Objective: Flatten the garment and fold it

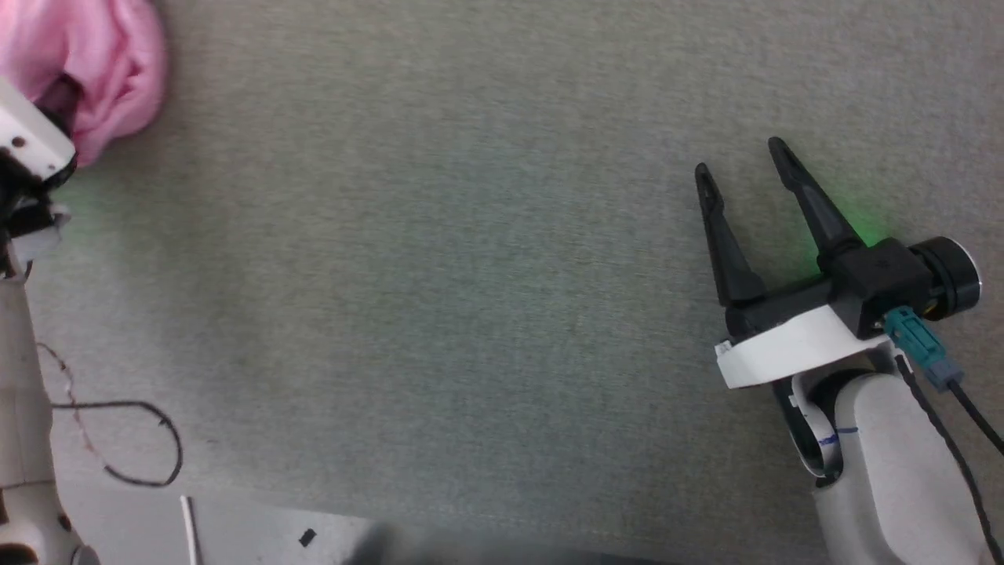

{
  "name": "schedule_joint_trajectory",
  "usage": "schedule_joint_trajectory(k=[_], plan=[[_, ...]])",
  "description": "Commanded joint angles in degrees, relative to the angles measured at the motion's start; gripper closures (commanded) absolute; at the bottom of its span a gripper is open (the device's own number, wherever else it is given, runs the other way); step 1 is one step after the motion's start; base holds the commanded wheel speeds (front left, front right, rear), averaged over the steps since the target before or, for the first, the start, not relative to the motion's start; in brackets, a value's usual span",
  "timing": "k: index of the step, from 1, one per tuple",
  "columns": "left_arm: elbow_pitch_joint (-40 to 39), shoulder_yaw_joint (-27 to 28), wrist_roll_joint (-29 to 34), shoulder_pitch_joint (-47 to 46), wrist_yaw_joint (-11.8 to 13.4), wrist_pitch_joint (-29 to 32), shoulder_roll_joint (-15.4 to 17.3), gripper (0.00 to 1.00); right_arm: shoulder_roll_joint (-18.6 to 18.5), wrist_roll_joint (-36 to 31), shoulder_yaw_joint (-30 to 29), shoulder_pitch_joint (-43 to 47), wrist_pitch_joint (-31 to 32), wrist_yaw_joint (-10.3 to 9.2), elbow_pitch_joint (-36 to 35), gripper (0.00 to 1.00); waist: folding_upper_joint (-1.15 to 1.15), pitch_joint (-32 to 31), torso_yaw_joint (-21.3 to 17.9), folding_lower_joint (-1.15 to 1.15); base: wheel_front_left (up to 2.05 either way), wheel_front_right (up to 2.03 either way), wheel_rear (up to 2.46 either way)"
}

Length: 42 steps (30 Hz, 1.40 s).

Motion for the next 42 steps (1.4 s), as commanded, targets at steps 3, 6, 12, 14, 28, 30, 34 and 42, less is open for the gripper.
schedule_joint_trajectory(k=[3, 6, 12, 14, 28, 30, 34, 42], plan=[[-2.9, -0.1, -0.6, 4.3, 2.2, 5.8, 0.4, 0.0, 0.0, 1.2, 0.5, -1.1, -1.3, -0.06, 1.5, 0.0, 0.0, 3.4, -4.8, -0.01, 0.0, 0.0, 0.0], [-5.7, -0.8, -0.5, 7.0, 2.8, 9.3, 0.8, 0.35, 0.0, 2.0, 0.7, -1.1, -1.9, -0.06, 2.8, 0.0, 0.0, 1.5, -4.9, -0.01, 0.0, 0.0, 0.0], [-10.5, 0.0, 7.0, 8.9, 4.7, -6.1, 4.6, 1.0, 0.0, 2.9, 0.5, -0.3, -2.9, -0.06, 5.8, 0.0, 0.0, -5.1, -4.6, -0.01, 0.0, 0.0, 0.0], [-10.6, 0.4, 9.4, 8.9, 5.3, -13.7, 5.3, 1.0, 0.0, 3.2, 0.2, 0.3, -3.2, -0.06, 6.9, 0.0, 0.0, -8.2, -4.3, -0.01, 0.0, 0.0, 0.0], [-8.4, -8.2, 16.9, 0.5, -0.8, -39.4, 4.5, 1.0, 0.0, 5.9, -2.9, 7.1, -4.0, -0.06, 10.0, 0.0, 0.0, -25.0, -4.2, -0.01, 0.0, 0.0, 0.0], [-8.7, -10.2, 16.6, -1.0, -2.2, -40.0, 2.9, 1.0, 0.0, 6.5, -3.3, 7.8, -4.0, -0.06, 10.1, 0.0, 0.0, -26.2, -5.0, -0.01, 0.0, 0.0, 0.0], [-9.3, -14.8, 15.7, -3.1, -5.1, -38.9, -1.5, 1.0, 0.0, 7.0, -4.3, 9.0, -4.0, -0.06, 10.0, 0.0, 0.0, -27.9, -7.3, -0.01, 0.0, 0.0, 0.0], [-6.1, -24.4, 13.8, -2.7, -9.6, -33.7, -11.4, 1.0, 0.0, 6.7, -5.9, 10.2, -2.9, -0.06, 8.5, 0.0, 0.0, -27.9, -13.3, -0.01, 0.0, 0.0, 0.0]])
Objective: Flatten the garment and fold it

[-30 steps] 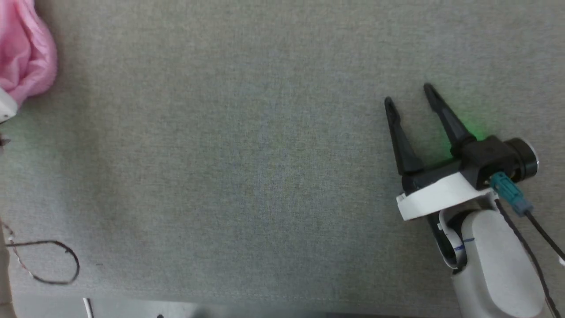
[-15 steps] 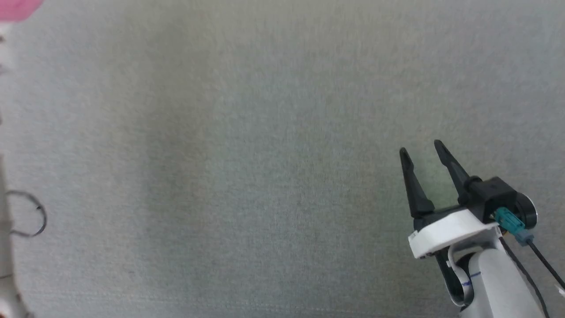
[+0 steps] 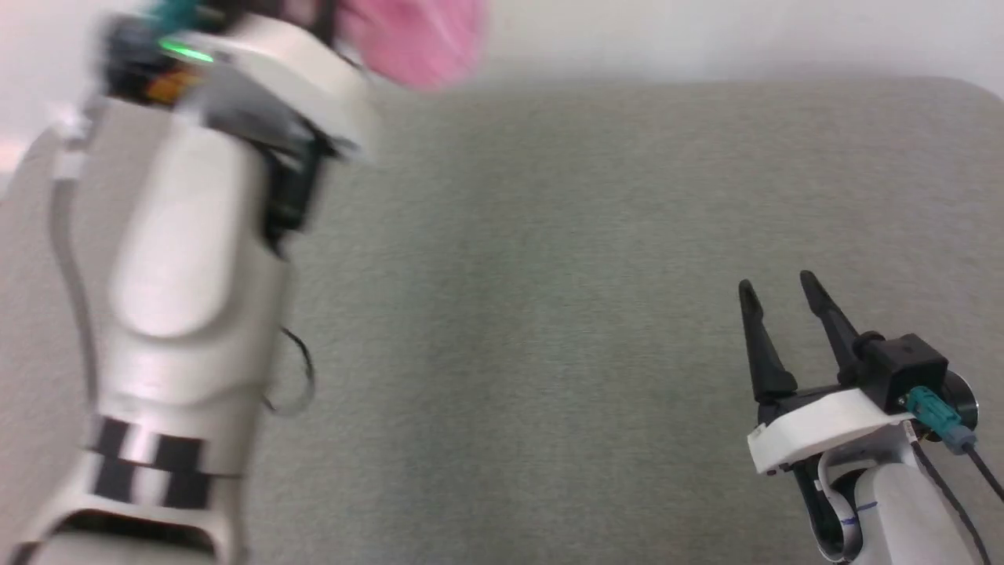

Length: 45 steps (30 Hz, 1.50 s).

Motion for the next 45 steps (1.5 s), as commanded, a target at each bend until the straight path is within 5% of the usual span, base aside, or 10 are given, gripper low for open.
schedule_joint_trajectory(k=[1, 8, 17, 18, 19, 23, 33, 39, 45], plan=[[1.3, -1.3, -1.0, 1.4, -0.8, 1.0, -1.7, 1.0, -0.1, -0.2, -0.2, 0.4, 0.3, -0.11, -0.6, 0.0, 0.0, -0.2, -4.6, 0.01, 0.0, 0.0, 0.0], [11.4, -8.8, -3.3, 7.2, -3.0, 7.6, -7.0, 1.0, -0.1, 0.5, 0.9, 0.4, 0.8, -0.11, -1.3, 0.0, 0.0, 1.5, -10.5, 0.01, 0.0, 0.0, 0.0], [26.6, -16.3, -4.8, 12.7, -4.1, 17.6, -8.6, 1.0, -0.1, 0.9, 3.3, 0.2, 1.2, -0.11, -0.6, 0.0, 0.0, 1.6, -15.5, 0.01, 0.0, 0.0, 0.0], [27.7, -16.5, -5.2, 12.8, -4.2, 18.7, -8.7, 0.71, -0.1, 0.8, 3.2, 0.2, 1.1, -0.11, -0.6, 0.0, 0.0, 1.5, -15.5, 0.01, 0.0, 0.0, 0.0], [28.5, -16.7, -5.8, 12.8, -4.3, 19.5, -8.7, 0.0, -0.1, 0.8, 3.1, 0.3, 1.1, -0.11, -0.6, 0.0, 0.0, 1.5, -15.4, 0.01, 0.0, 0.0, 0.0], [28.4, -16.5, -8.4, 12.4, -4.4, 19.1, -9.0, 0.0, -0.1, 0.7, 2.9, 0.8, 1.4, -0.11, -0.6, 0.0, 0.0, 0.9, -13.7, 0.01, 0.0, 0.0, 0.0], [16.9, -13.7, -9.9, 15.4, -2.6, -3.1, -8.7, 0.0, -0.1, -0.7, 2.1, 2.1, 2.4, -0.11, -2.9, 0.0, 0.0, -1.8, -6.1, 0.01, 0.0, 0.0, 0.0], [8.8, -9.4, -8.5, 21.5, 2.9, -16.0, -5.7, 0.0, -0.1, -2.0, 2.4, 2.2, 3.4, -0.11, -5.5, 0.0, 0.0, -2.5, -1.7, 0.01, 0.0, 0.0, 0.0], [-4.8, -2.4, -4.6, 30.3, 6.8, -17.6, -3.3, 0.0, -0.1, -5.4, 6.1, -0.6, 6.0, -0.11, -8.0, 0.0, 0.0, -0.9, 2.5, 0.01, 0.0, 0.0, 0.0]])
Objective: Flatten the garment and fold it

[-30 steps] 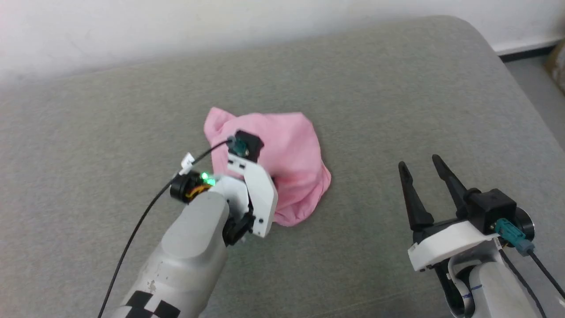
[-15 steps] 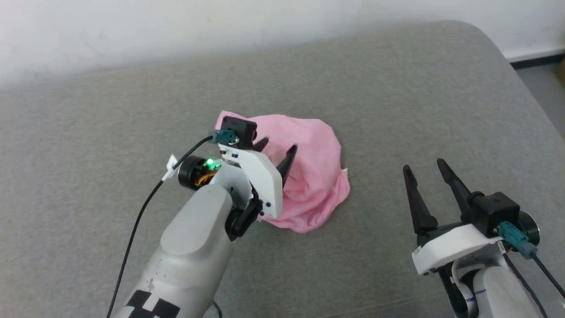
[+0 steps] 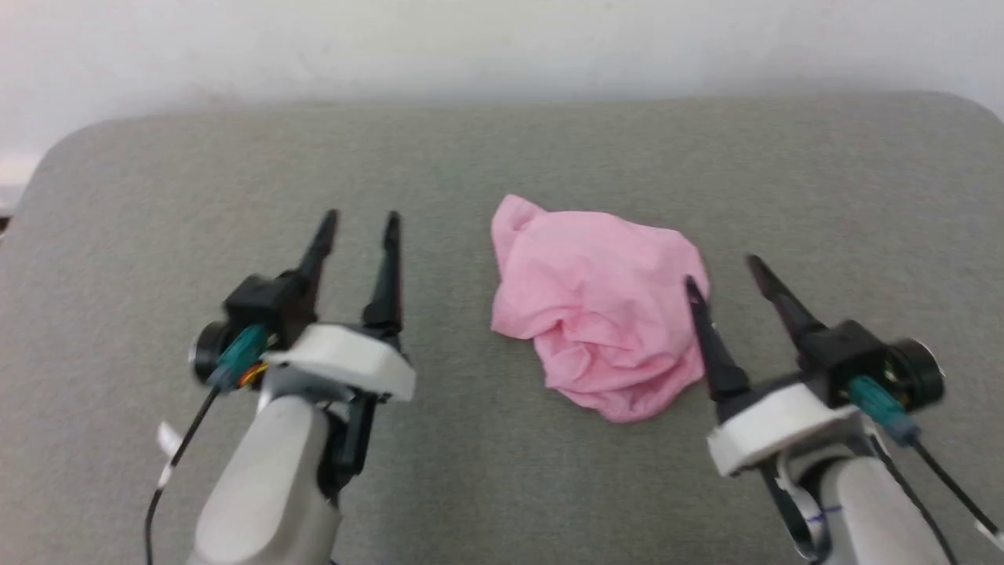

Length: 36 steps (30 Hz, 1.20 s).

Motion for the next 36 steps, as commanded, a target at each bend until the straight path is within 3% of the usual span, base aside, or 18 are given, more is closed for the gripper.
schedule_joint_trajectory(k=[1, 5, 9, 13, 20, 25, 26, 28, 36], plan=[[-4.4, 2.3, 1.9, 3.5, 0.7, -0.3, 0.1, 0.0, 0.0, -1.3, 2.1, -2.2, 1.2, -0.05, -0.7, 0.0, 0.0, 1.3, 4.0, 0.0, 0.0, 0.0, 0.0], [-12.3, 6.7, 5.7, 9.1, 1.0, -0.3, -1.2, 0.0, -1.4, -2.4, 7.9, -6.4, 5.4, -0.05, 0.1, 0.0, 0.0, 3.2, 7.2, 0.0, 0.0, 0.0, 0.0], [-15.0, 9.0, 7.8, 11.5, 0.7, -0.3, -2.6, 0.0, -3.1, -1.9, 12.2, -10.1, 10.9, -0.05, 3.1, 0.0, 0.0, 4.8, 9.9, 0.0, 0.0, 0.0, 0.0], [-16.8, 10.3, 9.6, 11.9, -1.1, -0.3, -4.6, 0.0, -5.0, 0.0, 18.0, -16.4, 22.3, -0.05, 9.9, 0.0, 0.0, 7.7, 14.4, 0.0, 0.0, 0.0, 0.0], [-17.1, 9.9, 9.9, 10.7, -2.3, -0.3, -5.6, 0.0, -6.6, 1.5, 20.2, -21.4, 34.9, -0.05, 16.7, 0.0, 0.0, 10.5, 18.9, 0.0, 0.0, 0.0, 0.0], [-17.8, 8.0, 7.0, 10.2, -1.4, -0.3, -5.6, 0.0, -8.1, 1.5, 21.5, -24.0, 42.1, -0.05, 19.8, 0.0, 0.0, 12.0, 21.0, 0.0, 0.0, 0.0, 0.0], [-17.9, 7.6, 6.7, 10.1, -1.1, -0.3, -5.6, 0.0, -8.3, 1.8, 21.7, -24.2, 43.3, -0.05, 20.4, 0.13, 0.0, 12.2, 21.2, 0.0, 0.0, 0.0, 0.0], [-17.8, 6.9, 6.1, 10.1, -0.8, -0.3, -5.6, 0.0, -8.5, 2.6, 21.8, -24.5, 44.8, -0.05, 20.8, 1.0, 0.0, 12.3, 21.3, 0.0, 0.0, 0.0, 0.0], [-17.1, 7.4, 6.5, 11.0, -0.6, -0.3, -5.7, 0.0, -7.0, 5.9, 16.5, -23.0, 38.9, -0.05, 15.4, 1.0, 0.0, 9.9, 18.5, 0.0, 0.0, 0.0, 0.0]])
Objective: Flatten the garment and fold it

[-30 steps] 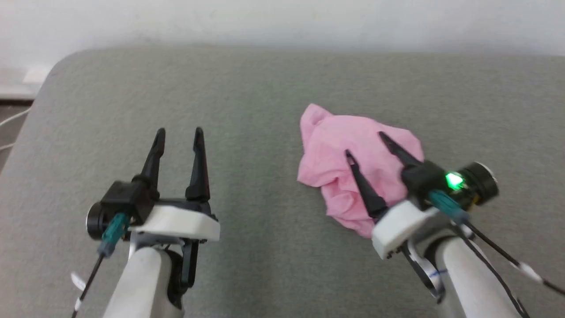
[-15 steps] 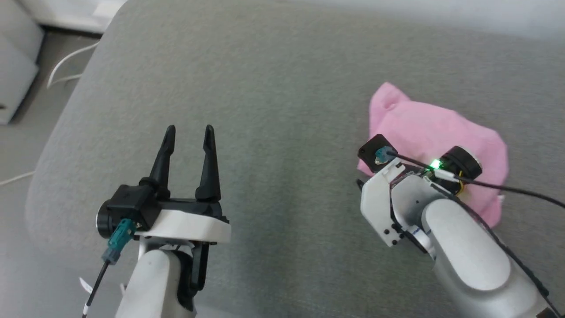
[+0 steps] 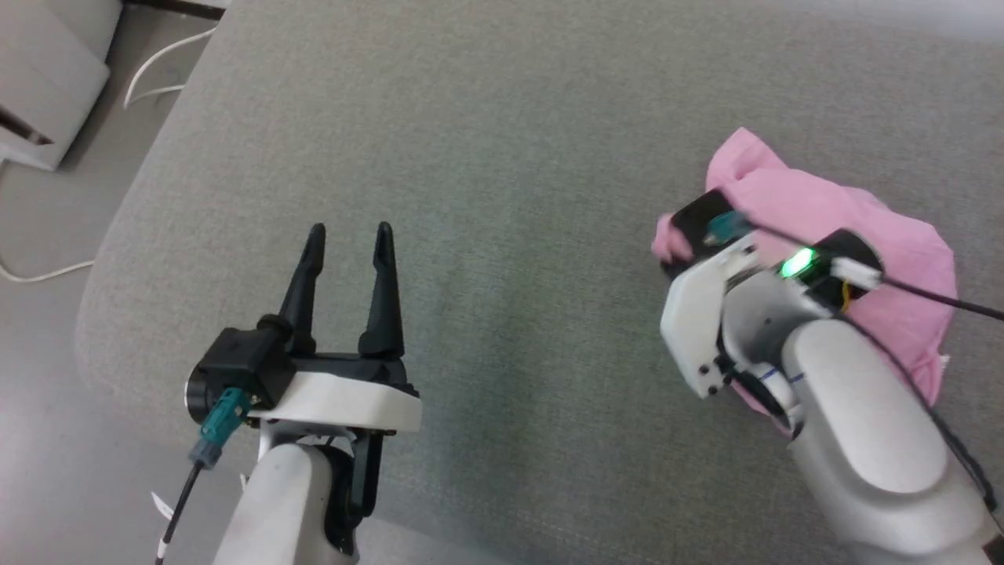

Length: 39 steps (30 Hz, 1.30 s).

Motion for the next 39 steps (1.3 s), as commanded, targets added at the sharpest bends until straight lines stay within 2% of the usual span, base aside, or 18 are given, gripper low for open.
schedule_joint_trajectory(k=[1, 5, 11, 16, 20, 21, 22, 23, 29, 35, 39], plan=[[0.2, 0.5, 0.7, 0.0, -0.1, -0.3, -0.1, 0.0, 0.5, 0.7, -2.0, 1.0, -1.8, -0.05, -1.8, 1.0, 0.0, -2.2, -2.4, -0.01, 0.0, 0.0, 0.0], [0.7, 1.8, 2.0, 0.8, -1.0, -0.3, -0.1, 0.0, 2.1, 1.5, -10.9, 4.5, -5.8, -0.05, -7.9, 1.0, 0.0, -4.7, -5.1, -0.01, 0.0, 0.0, 0.0], [1.1, 2.9, 3.4, 2.0, -2.2, -0.3, -0.1, 0.0, 5.2, 0.3, -30.0, 11.9, -9.6, -0.05, -14.7, 1.0, 0.0, -7.4, -9.2, -0.01, 0.0, 0.0, 0.0], [1.6, 2.8, 4.1, 2.9, -3.1, -0.3, -0.1, 0.0, 6.7, -3.2, -45.0, 16.9, -9.2, -0.05, -13.7, 1.0, 0.0, -8.6, -11.5, -0.01, 0.0, 0.0, 0.0], [2.2, 2.8, 4.4, 3.6, -3.7, -0.3, -0.1, 0.0, 7.1, -5.7, -54.1, 20.4, -7.2, -0.05, -9.9, 1.0, 0.0, -9.3, -12.7, -0.01, 0.0, 0.0, 0.0], [2.3, 2.8, 4.4, 3.7, -3.8, -0.3, -0.1, 0.0, 7.1, -5.5, -54.8, 21.1, -6.7, -0.05, -8.7, 1.0, 0.0, -9.3, -12.8, -0.01, 0.0, 0.0, 0.0], [2.4, 2.7, 4.4, 3.8, -3.9, -0.3, -0.1, 0.0, 7.2, -5.6, -55.2, 21.8, -6.3, -0.05, -7.5, 0.76, 0.0, -9.4, -13.0, -0.01, 0.0, 0.0, 0.0], [2.5, 2.7, 4.5, 3.9, -4.0, -0.3, -0.1, 0.0, 7.2, -5.4, -55.3, 22.2, -6.5, -0.05, -6.7, 0.0, 0.0, -9.4, -13.1, -0.01, 0.0, 0.0, 0.0], [2.8, 3.0, 4.7, 4.4, -4.3, -0.3, -0.1, 0.0, 7.2, -3.2, -51.7, 24.0, -16.3, -0.05, -7.7, 0.0, 0.0, -10.0, -13.7, -0.01, 0.0, 0.0, 0.0], [3.2, 1.8, 4.2, 4.6, -4.6, -0.3, -0.1, 0.0, 7.2, -4.7, -37.4, 28.4, -32.0, -0.05, -14.9, 0.0, 0.0, -10.2, -14.4, -0.01, 0.0, 0.0, 0.0], [4.6, -1.9, 3.6, 3.4, -5.8, -0.3, -0.1, 0.0, 7.2, -4.0, -32.8, 30.0, -36.6, -0.05, -16.3, 0.0, 0.0, -9.4, -15.1, -0.01, 0.0, 0.0, 0.0]])
